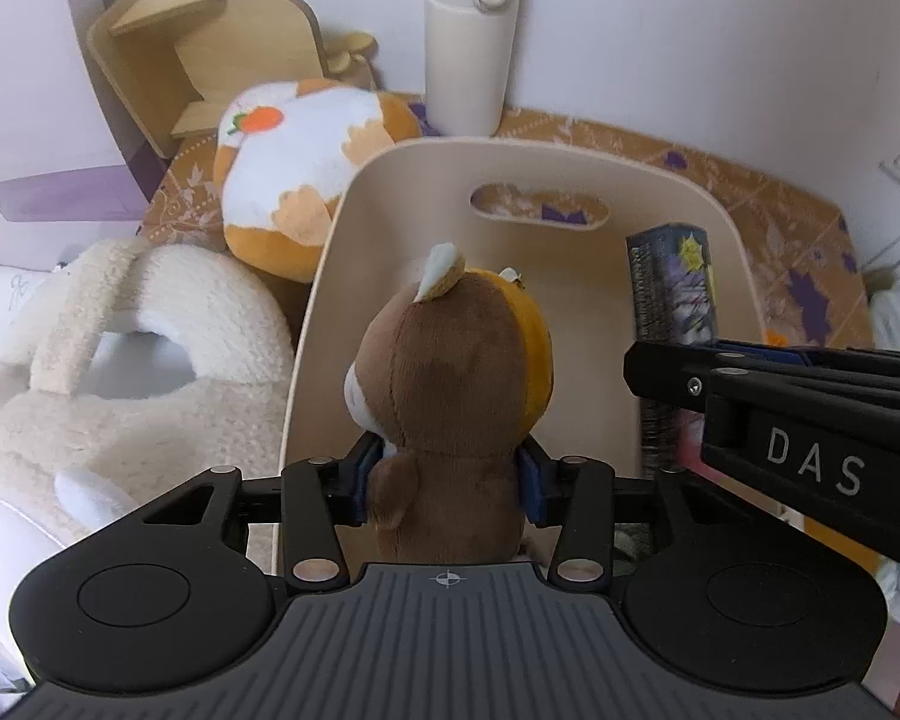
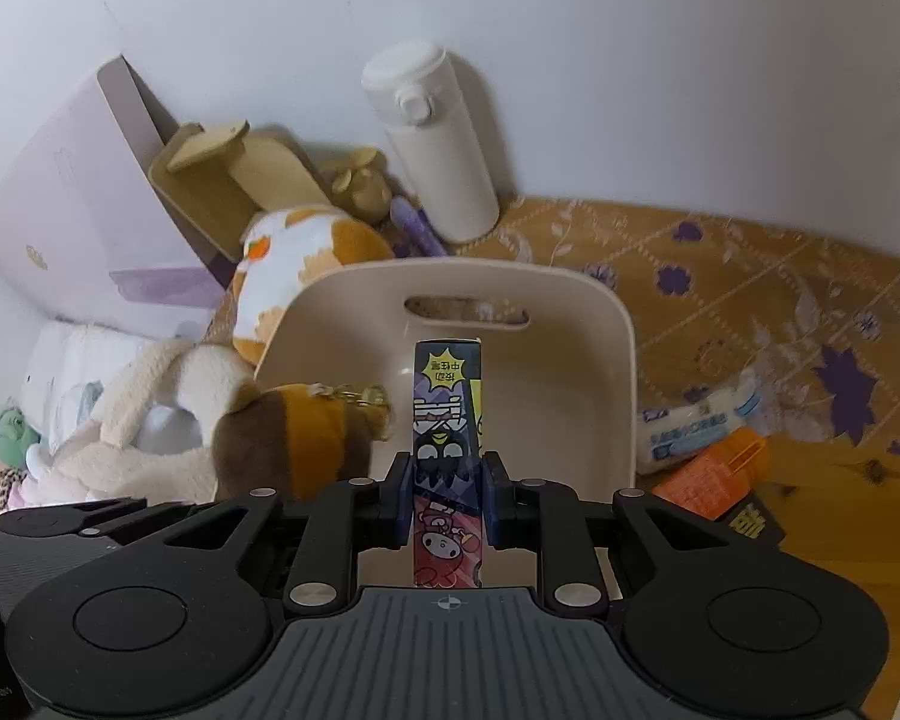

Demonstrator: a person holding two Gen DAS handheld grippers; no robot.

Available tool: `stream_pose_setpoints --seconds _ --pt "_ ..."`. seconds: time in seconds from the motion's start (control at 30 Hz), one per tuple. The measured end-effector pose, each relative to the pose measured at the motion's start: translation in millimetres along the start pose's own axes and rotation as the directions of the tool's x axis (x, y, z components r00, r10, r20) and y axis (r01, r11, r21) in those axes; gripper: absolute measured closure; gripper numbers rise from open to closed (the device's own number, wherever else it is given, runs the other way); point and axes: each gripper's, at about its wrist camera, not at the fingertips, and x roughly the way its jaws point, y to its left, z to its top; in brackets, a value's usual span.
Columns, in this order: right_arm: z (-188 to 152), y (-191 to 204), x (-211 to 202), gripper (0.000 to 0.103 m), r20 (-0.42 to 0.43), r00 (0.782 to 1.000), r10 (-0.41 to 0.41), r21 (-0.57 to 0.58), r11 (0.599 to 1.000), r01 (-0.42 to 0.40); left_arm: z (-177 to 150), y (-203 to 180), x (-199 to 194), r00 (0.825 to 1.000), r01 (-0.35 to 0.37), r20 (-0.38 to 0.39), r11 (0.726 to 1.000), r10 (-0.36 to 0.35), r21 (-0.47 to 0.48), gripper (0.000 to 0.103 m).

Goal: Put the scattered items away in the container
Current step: 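Lift lanyard and bear plush over the basket and release both inside, then withdraw both grippers from the basket back over the table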

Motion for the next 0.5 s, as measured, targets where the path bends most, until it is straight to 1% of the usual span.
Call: stream_pose_setpoints --seconds 0.07,0.13,0.17,0.2,0.23,0.3,0.5 --pt "-1 -2 4 0.060 -0.013 1.000 0.000 -0.003 1.000 0.000 -1 0 3 1.000 -0.003 -0.013 1.000 0.003 -0.001 0.054" --pt "-2 -3 3 0.054 -0.011 1.000 -0.001 -0.006 1.000 0.001 -2 0 1 1.000 0.004 -0.007 1.000 -0.004 -0.005 0.050" --pt "-2 -4 2 0.054 -0.007 1.000 -0.011 -0.011 1.000 0.011 -2 0 -1 1.000 0.009 0.001 1.000 -0.009 -0.006 0.047" --pt "-2 -5 0 0.054 -0.003 1.000 -0.017 -0.015 1.000 0.017 -2 0 -4 1.000 0.010 0.011 1.000 -0.010 -0.007 0.040" --pt "-2 -6 -2 0.053 0.002 1.000 -0.020 -0.016 1.000 0.021 -2 0 -7 1.000 0.009 0.023 1.000 -0.008 -0.009 0.036" --pt "-2 -10 -9 0.052 0.014 1.000 -0.027 -0.013 1.000 0.027 -2 -2 -12 0.999 0.006 0.041 1.000 -0.006 -0.008 0.035" --pt "-5 -24 -37 0.047 0.059 0.997 -0.042 -0.003 0.999 0.042 -5 -13 -24 0.999 0.011 0.052 1.000 -0.011 -0.002 0.034"
